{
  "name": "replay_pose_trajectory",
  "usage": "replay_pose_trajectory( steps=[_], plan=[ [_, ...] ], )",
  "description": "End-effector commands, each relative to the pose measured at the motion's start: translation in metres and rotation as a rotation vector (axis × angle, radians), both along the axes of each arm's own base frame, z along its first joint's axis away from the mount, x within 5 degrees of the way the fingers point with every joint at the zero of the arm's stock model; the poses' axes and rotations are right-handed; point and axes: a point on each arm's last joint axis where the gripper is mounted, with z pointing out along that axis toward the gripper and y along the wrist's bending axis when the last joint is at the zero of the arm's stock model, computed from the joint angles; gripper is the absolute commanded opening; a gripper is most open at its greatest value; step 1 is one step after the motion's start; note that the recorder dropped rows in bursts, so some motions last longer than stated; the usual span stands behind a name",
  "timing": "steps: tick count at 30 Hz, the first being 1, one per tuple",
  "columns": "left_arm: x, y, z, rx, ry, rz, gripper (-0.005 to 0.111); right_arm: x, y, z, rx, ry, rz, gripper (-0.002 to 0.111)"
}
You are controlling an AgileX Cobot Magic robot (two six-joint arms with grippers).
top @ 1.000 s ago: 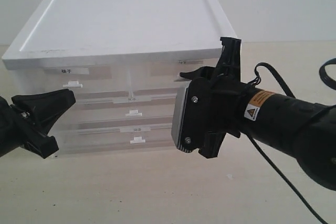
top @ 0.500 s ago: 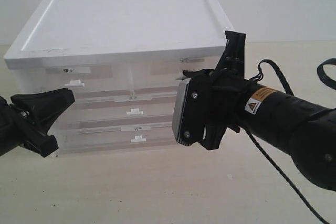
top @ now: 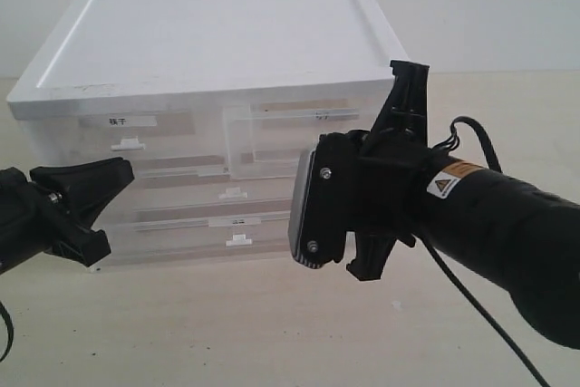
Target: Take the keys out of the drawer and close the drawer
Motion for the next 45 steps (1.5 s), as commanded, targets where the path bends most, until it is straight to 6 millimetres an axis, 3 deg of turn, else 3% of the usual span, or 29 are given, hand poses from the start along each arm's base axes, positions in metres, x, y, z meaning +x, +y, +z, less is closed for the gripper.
replay_pose_trajectory(
  steps=[1, 20, 24, 27, 30, 37, 41, 45],
  plan=[
    [0.005, 0.000, -0.004, -0.003, 0.007, 0.005, 0.005, -0.010, -0.003, 0.006, 0.012, 0.089, 0.037, 0.000],
    [0.007, 0.000, -0.005, -0.003, 0.013, 0.007, 0.005, -0.054, -0.016, 0.033, 0.019, 0.291, 0.264, 0.000],
    [0.007, 0.000, -0.006, -0.002, 0.019, 0.007, 0.005, -0.054, -0.016, 0.034, 0.057, 0.316, 0.240, 0.000],
    [0.007, 0.000, -0.006, -0.002, 0.019, 0.007, 0.005, -0.050, -0.016, 0.041, 0.207, 0.374, 0.149, 0.000],
    [0.007, -0.001, -0.006, -0.001, 0.019, 0.003, 0.005, -0.049, -0.014, 0.058, 0.307, 0.394, 0.132, 0.006],
    [0.006, -0.001, -0.007, 0.000, 0.018, -0.003, 0.005, -0.054, -0.011, 0.105, 0.482, 0.440, 0.168, 0.043],
    [0.006, -0.001, -0.007, 0.001, 0.018, -0.007, 0.005, -0.055, 0.001, 0.137, 0.520, 0.556, 0.214, 0.045],
    [0.005, -0.003, -0.007, 0.005, 0.018, -0.026, 0.005, -0.033, 0.000, 0.166, 0.447, 0.476, 0.083, 0.045]
  ],
)
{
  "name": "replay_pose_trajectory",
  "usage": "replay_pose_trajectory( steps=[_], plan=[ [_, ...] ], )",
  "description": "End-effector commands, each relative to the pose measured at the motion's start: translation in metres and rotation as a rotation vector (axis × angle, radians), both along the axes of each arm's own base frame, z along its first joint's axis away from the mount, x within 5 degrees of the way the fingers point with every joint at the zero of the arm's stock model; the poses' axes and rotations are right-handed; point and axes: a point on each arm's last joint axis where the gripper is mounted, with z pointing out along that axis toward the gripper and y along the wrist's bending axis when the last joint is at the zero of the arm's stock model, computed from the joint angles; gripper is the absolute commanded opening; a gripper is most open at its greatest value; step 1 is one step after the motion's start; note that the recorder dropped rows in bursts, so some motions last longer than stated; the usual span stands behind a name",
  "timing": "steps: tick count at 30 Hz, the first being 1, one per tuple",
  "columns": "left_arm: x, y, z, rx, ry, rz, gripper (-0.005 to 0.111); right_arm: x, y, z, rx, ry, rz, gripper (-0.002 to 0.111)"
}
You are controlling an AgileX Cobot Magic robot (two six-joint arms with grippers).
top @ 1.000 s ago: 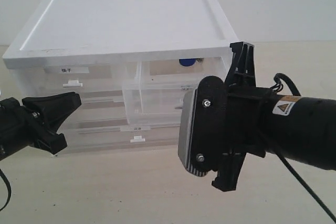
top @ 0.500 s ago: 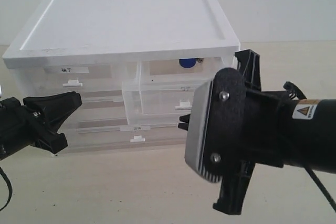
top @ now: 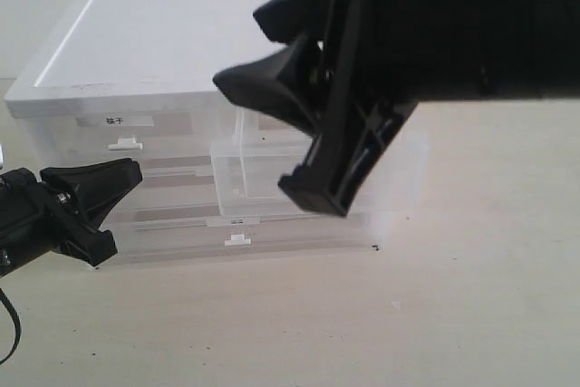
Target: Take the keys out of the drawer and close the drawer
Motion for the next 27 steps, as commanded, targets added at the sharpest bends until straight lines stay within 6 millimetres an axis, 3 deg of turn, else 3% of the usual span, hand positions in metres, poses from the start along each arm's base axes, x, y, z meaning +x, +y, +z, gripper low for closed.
replay_pose_trajectory(
  steps=[1, 2, 3, 5, 7, 9, 11, 12, 14, 21, 27],
  plan=[
    [0.000, 0.000, -0.003, 0.018, 0.021, -0.002, 0.005, 0.022, -0.006, 0.017, -0.128, 0.039, -0.167, 0.045],
    [0.000, 0.000, -0.003, 0.018, 0.021, -0.004, 0.005, 0.028, -0.010, 0.019, -0.174, 0.068, -0.248, 0.045],
    [0.000, 0.000, -0.003, 0.018, 0.021, -0.004, 0.005, 0.041, -0.021, 0.019, -0.285, 0.082, -0.440, 0.045],
    [0.000, 0.000, -0.003, 0.018, 0.021, -0.004, 0.005, 0.049, -0.027, 0.019, -0.468, 0.138, -0.534, 0.046],
    [0.000, 0.000, -0.003, 0.019, 0.021, -0.006, 0.005, 0.046, -0.016, 0.021, -0.505, 0.187, -0.415, 0.046],
    [0.000, -0.001, -0.003, 0.019, 0.022, -0.014, 0.005, 0.037, 0.001, 0.023, -0.494, 0.214, -0.192, 0.046],
    [-0.001, -0.001, -0.003, 0.016, 0.025, -0.020, 0.005, 0.038, 0.013, 0.014, -0.531, 0.222, -0.076, 0.046],
    [-0.001, -0.001, -0.003, 0.016, 0.025, -0.020, 0.005, 0.045, 0.019, 0.000, -0.630, 0.203, -0.041, 0.046],
    [-0.001, -0.001, -0.003, 0.016, 0.025, -0.020, 0.005, 0.055, 0.024, -0.013, -0.711, 0.188, -0.043, 0.047],
    [-0.001, -0.002, -0.004, 0.018, 0.025, -0.027, 0.005, 0.070, 0.037, -0.033, -0.763, 0.164, -0.047, 0.051],
    [-0.001, -0.002, -0.004, 0.018, 0.025, -0.027, 0.005, 0.076, 0.040, -0.039, -0.779, 0.153, -0.071, 0.051]
  ],
)
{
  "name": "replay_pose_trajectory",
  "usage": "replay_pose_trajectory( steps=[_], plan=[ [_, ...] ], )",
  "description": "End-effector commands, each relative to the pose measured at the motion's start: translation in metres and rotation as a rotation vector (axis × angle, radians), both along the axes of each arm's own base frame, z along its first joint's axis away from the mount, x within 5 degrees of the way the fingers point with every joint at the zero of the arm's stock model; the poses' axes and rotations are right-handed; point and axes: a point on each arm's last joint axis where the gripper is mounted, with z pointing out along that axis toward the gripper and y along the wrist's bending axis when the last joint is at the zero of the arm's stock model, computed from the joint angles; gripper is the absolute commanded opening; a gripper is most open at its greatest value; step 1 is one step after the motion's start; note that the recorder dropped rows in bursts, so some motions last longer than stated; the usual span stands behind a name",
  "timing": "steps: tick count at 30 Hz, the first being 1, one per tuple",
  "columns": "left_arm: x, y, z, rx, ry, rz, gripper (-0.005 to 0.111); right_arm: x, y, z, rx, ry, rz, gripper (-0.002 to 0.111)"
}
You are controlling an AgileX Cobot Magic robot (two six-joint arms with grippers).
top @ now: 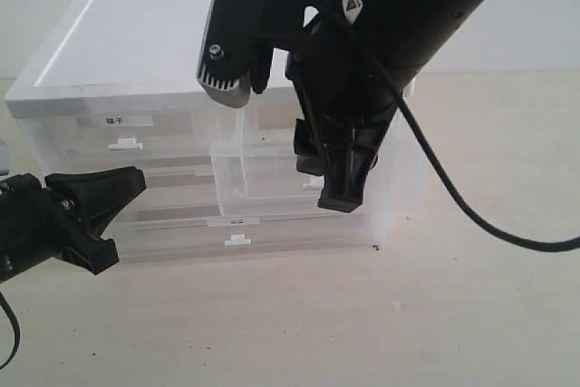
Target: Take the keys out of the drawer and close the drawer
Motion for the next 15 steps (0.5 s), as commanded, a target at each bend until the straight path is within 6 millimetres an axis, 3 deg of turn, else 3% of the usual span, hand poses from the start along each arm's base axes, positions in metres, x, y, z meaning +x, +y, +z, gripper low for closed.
replay_pose_trajectory(
  steps=[1, 5, 12, 15],
  plan=[
    [0.000, 0.000, -0.001, -0.002, 0.006, -0.004, 0.005, 0.004, 0.003, -0.001, 0.010, -0.014, -0.014, 0.048],
    [0.000, 0.000, -0.001, -0.002, 0.006, -0.004, 0.005, 0.006, 0.006, -0.010, -0.018, 0.009, -0.016, 0.033],
    [0.000, 0.000, -0.001, -0.002, 0.006, -0.004, 0.005, 0.009, 0.008, -0.017, -0.036, 0.024, -0.015, 0.033],
    [0.000, 0.000, -0.001, -0.002, 0.006, -0.004, 0.005, 0.008, 0.007, -0.015, -0.047, 0.023, -0.004, 0.018]
  ],
)
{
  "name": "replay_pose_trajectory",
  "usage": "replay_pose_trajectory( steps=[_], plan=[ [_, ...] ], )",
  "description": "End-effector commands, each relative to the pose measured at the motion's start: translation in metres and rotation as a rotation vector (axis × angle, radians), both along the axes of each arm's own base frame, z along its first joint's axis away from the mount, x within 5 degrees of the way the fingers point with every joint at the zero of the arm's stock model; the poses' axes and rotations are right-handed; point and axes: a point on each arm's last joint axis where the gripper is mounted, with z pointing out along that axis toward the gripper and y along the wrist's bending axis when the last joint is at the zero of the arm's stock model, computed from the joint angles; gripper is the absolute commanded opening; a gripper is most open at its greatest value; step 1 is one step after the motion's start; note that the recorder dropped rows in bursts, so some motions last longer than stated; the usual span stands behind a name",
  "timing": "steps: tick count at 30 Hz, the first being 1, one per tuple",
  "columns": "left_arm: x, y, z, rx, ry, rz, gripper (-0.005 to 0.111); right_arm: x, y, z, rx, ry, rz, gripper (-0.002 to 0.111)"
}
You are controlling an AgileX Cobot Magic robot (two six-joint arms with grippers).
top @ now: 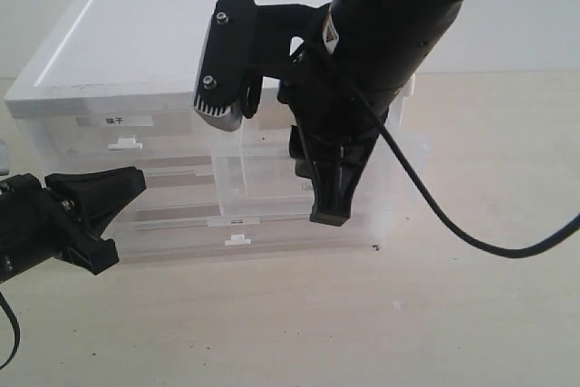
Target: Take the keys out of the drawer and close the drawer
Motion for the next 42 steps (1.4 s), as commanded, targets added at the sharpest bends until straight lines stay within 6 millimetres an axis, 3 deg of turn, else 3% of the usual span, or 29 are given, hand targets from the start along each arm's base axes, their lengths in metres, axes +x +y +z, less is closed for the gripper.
replay_pose_trajectory(
  steps=[1, 2, 3, 14, 26, 33, 42],
  plan=[
    [0.000, 0.000, -0.001, -0.002, 0.006, -0.004, 0.005, -0.002, -0.003, 0.004, -0.014, -0.009, 0.021, 0.009],
    [0.000, 0.000, -0.001, -0.002, 0.006, -0.004, 0.005, -0.003, -0.004, 0.006, -0.023, -0.012, 0.035, 0.001],
    [0.000, 0.000, -0.001, -0.002, 0.006, -0.004, 0.005, -0.003, -0.005, 0.006, -0.032, -0.011, 0.044, 0.000],
    [0.002, 0.000, 0.000, -0.004, 0.003, 0.004, 0.005, -0.018, -0.017, 0.021, -0.043, 0.025, 0.073, 0.000],
    [0.006, -0.001, 0.003, -0.004, -0.017, -0.002, 0.005, -0.037, -0.015, 0.016, -0.054, 0.215, 0.233, 0.000],
    [0.006, -0.001, 0.003, -0.008, -0.014, -0.003, 0.005, -0.050, -0.007, 0.018, 0.043, 0.324, 0.305, 0.000],
    [0.006, -0.001, 0.003, -0.010, -0.012, -0.005, 0.005, -0.053, -0.004, 0.019, 0.090, 0.366, 0.293, 0.001]
  ],
)
